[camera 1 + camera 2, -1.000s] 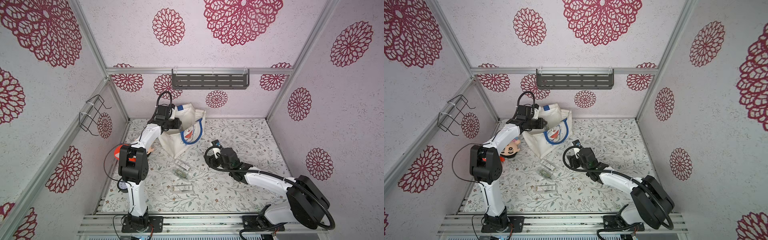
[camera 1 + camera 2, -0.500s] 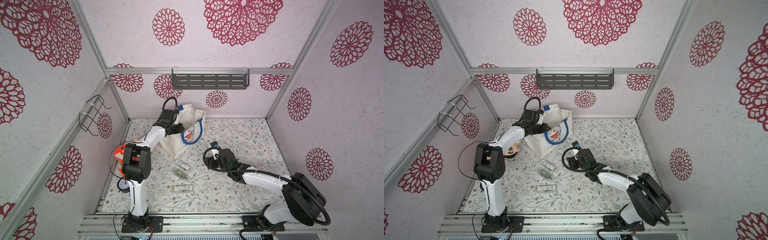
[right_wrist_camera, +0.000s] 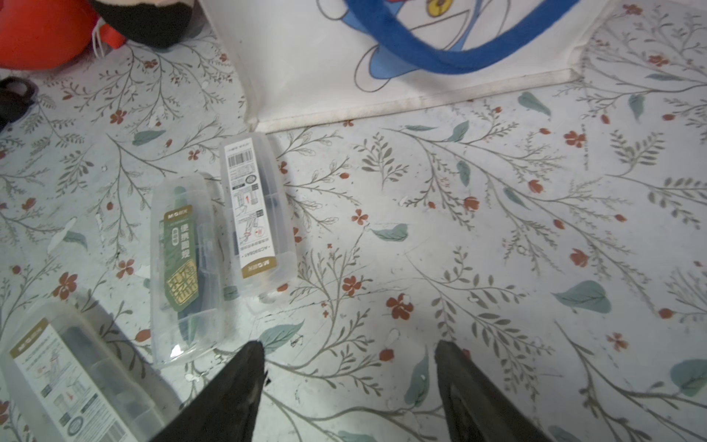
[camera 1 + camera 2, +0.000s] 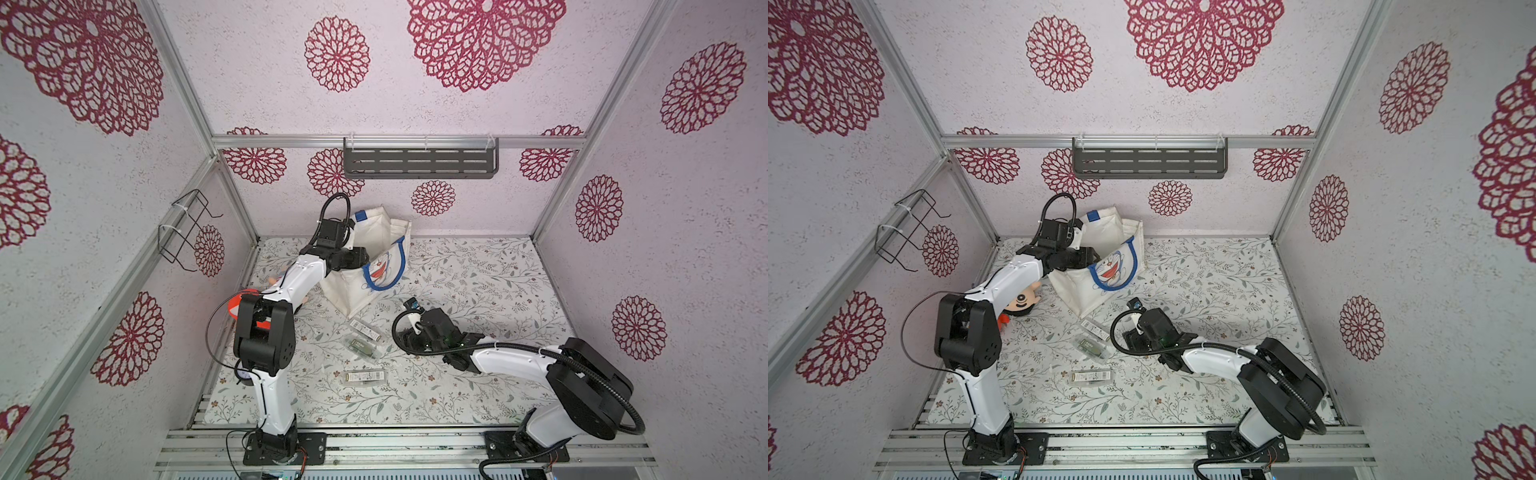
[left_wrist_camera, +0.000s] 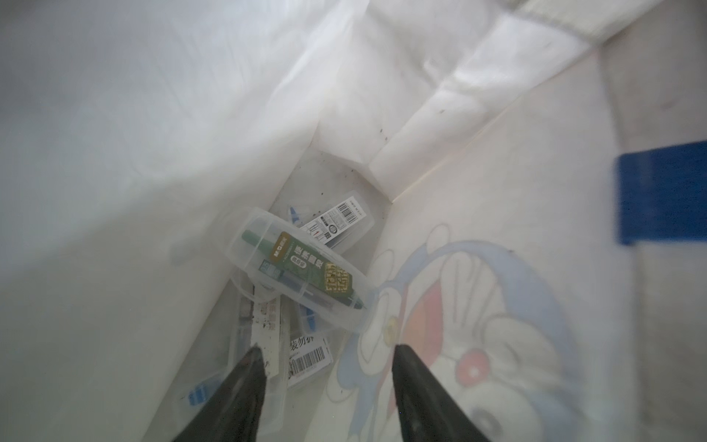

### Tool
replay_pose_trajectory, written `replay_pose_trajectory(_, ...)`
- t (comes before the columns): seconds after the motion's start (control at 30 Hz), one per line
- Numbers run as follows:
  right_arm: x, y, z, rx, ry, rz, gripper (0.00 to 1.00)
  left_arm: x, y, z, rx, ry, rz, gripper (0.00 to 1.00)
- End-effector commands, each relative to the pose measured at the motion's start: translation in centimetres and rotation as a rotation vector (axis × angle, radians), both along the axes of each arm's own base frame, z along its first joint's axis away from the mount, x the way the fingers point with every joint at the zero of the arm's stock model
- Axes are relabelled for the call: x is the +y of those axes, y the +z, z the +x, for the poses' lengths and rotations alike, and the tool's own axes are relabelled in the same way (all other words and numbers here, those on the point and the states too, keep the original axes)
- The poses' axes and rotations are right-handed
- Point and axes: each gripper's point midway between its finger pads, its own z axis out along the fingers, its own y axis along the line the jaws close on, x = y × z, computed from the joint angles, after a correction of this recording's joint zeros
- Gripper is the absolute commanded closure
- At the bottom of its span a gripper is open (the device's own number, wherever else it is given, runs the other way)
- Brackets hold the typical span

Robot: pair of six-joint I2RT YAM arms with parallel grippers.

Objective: Put the compass set into the canvas bag
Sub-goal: Place the compass set in the canvas bag, then pick up the compass set at the center of the board.

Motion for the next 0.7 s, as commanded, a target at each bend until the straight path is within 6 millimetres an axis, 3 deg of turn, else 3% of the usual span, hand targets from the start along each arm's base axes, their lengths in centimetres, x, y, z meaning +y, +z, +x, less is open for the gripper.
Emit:
replay_pose_trajectory(0.0,1.7,0.6,-0.1,0.009,0.021,0.018,0.26,-0.2,4.8,-1.6,-0.091,-0.016,-0.033,0.37)
replay_pose_trajectory(0.2,3.5,0.2,0.9,-0.004,0.074,-0.021,0.26,0.5,7.2,-4.0,-0.132,-0.002,-0.064,0.34)
replay_pose_trajectory(0.67,7.4,-2.2,2.1,0.060,0.184,-0.090,0.26,2.9,8.6,-9.8,-0.155,0.060,-0.080,0.31)
